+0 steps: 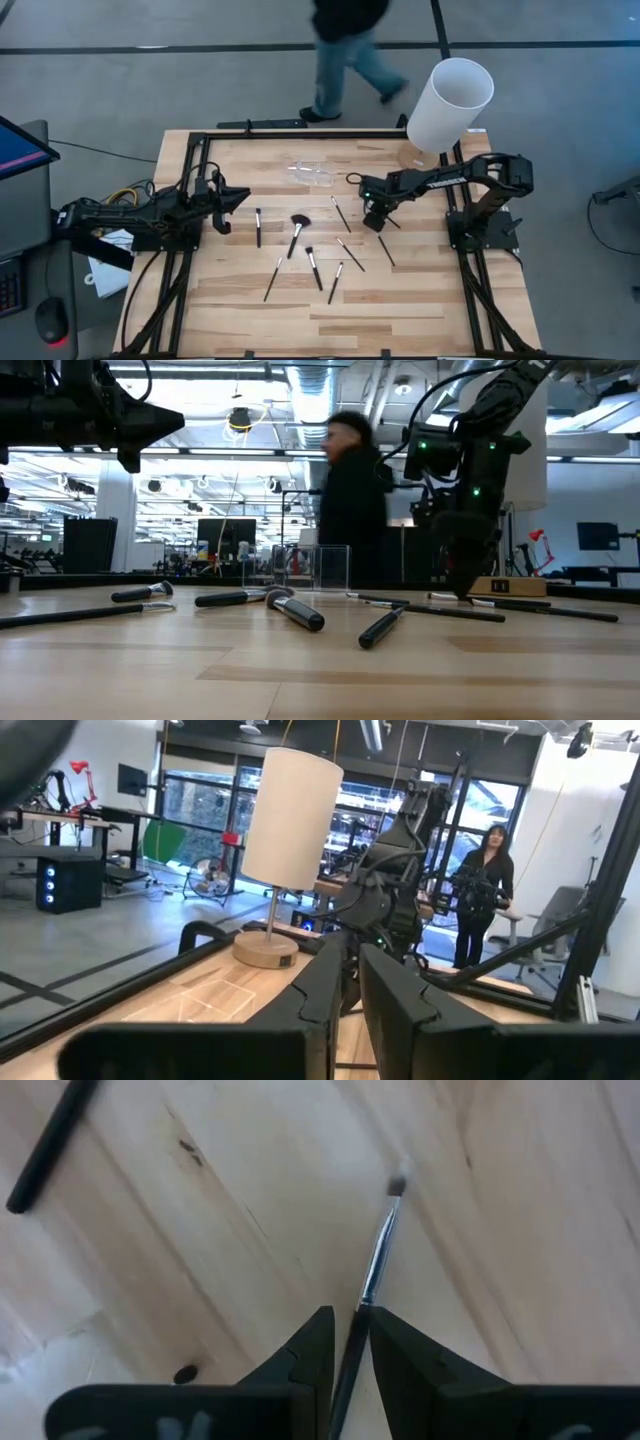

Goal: Pick & Place Makeup Supplies
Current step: Put the makeup brush into the transparent organizer

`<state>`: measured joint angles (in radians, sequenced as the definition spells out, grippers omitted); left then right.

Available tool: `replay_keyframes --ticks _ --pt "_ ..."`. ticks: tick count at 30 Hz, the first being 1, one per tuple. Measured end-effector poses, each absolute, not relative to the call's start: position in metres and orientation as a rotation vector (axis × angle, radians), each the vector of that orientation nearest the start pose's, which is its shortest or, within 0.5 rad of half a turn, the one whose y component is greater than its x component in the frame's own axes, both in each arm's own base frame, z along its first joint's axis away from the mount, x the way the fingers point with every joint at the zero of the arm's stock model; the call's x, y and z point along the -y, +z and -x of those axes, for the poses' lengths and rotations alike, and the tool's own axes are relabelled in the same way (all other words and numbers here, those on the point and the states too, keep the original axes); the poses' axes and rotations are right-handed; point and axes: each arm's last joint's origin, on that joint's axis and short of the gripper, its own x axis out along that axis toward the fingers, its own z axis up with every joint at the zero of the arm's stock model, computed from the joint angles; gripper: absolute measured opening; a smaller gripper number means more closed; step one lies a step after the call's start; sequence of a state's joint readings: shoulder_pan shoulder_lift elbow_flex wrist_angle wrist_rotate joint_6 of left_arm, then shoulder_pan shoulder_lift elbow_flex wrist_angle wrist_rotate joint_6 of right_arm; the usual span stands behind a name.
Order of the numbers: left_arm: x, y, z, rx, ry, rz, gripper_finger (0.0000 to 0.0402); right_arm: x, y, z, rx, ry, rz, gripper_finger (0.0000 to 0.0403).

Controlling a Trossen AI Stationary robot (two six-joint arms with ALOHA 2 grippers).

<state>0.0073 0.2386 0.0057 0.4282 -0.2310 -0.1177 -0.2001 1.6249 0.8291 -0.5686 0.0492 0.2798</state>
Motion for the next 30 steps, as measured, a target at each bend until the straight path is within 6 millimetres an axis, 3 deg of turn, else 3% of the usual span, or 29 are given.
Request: replay_keyframes --ticks 30 --pt "-0.0074 0.1863 -0.1098 0.208 0.225 0.143 0.004 0.063 0.1435 -0.2602 -1.307 -0.428 -0.356 0.0059"
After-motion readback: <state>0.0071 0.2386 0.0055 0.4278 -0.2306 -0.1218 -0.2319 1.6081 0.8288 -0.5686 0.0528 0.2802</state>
